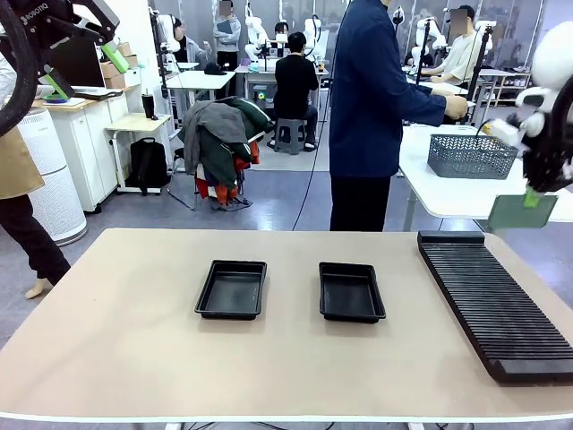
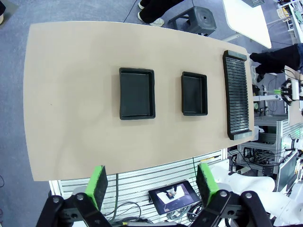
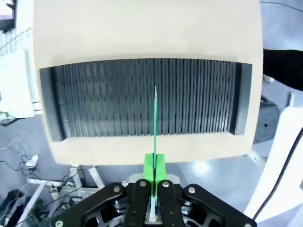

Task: Inspect and transfer BCBs to ESD trays.
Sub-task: Pick up the Blank PCB from the PCB Rack and place it in the left ESD tray.

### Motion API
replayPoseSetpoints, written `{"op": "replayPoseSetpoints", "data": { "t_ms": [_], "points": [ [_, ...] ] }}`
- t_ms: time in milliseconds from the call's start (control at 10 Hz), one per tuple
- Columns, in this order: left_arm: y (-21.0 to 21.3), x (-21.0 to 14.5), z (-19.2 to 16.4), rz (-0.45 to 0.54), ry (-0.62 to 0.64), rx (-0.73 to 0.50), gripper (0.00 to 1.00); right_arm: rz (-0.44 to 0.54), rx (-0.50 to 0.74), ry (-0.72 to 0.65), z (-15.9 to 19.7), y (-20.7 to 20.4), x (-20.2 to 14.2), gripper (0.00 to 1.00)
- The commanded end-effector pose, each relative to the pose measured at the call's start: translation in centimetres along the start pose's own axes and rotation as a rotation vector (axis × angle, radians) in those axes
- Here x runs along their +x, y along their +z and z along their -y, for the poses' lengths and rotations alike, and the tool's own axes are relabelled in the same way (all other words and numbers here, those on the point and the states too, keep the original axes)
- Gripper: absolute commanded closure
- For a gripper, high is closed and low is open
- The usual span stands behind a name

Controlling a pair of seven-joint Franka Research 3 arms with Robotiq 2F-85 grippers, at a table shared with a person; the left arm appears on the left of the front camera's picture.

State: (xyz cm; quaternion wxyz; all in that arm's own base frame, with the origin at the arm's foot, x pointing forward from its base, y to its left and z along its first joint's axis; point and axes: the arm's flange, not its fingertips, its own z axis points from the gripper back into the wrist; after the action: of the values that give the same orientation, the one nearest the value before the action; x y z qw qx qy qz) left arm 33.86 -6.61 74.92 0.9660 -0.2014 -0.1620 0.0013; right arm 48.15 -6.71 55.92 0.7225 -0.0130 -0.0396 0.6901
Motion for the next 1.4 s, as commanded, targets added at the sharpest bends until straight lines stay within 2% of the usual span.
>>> {"op": "replayPoseSetpoints", "data": {
  "t_ms": [0, 400, 700, 1300],
  "points": [
    [-0.1, 0.0, -0.1, 0.0, 0.002, -0.002, 0.0, -0.015, 0.028, -0.036, -1.2, 5.1, -0.3, 0.98],
    [-0.1, 0.0, -0.1, 0.0, 0.002, -0.002, 0.0, -0.008, 0.012, -0.054, -3.2, 11.1, -1.4, 0.98],
    [-0.1, 0.0, -0.1, 0.0, 0.002, -0.002, 0.0, 0.003, 0.0, -0.074, -3.2, 12.0, -2.4, 0.98],
    [-0.1, 0.0, -0.1, 0.0, 0.002, -0.002, 0.0, 0.015, -0.013, -0.052, -3.6, 11.8, -1.8, 0.98]
  ]
}}
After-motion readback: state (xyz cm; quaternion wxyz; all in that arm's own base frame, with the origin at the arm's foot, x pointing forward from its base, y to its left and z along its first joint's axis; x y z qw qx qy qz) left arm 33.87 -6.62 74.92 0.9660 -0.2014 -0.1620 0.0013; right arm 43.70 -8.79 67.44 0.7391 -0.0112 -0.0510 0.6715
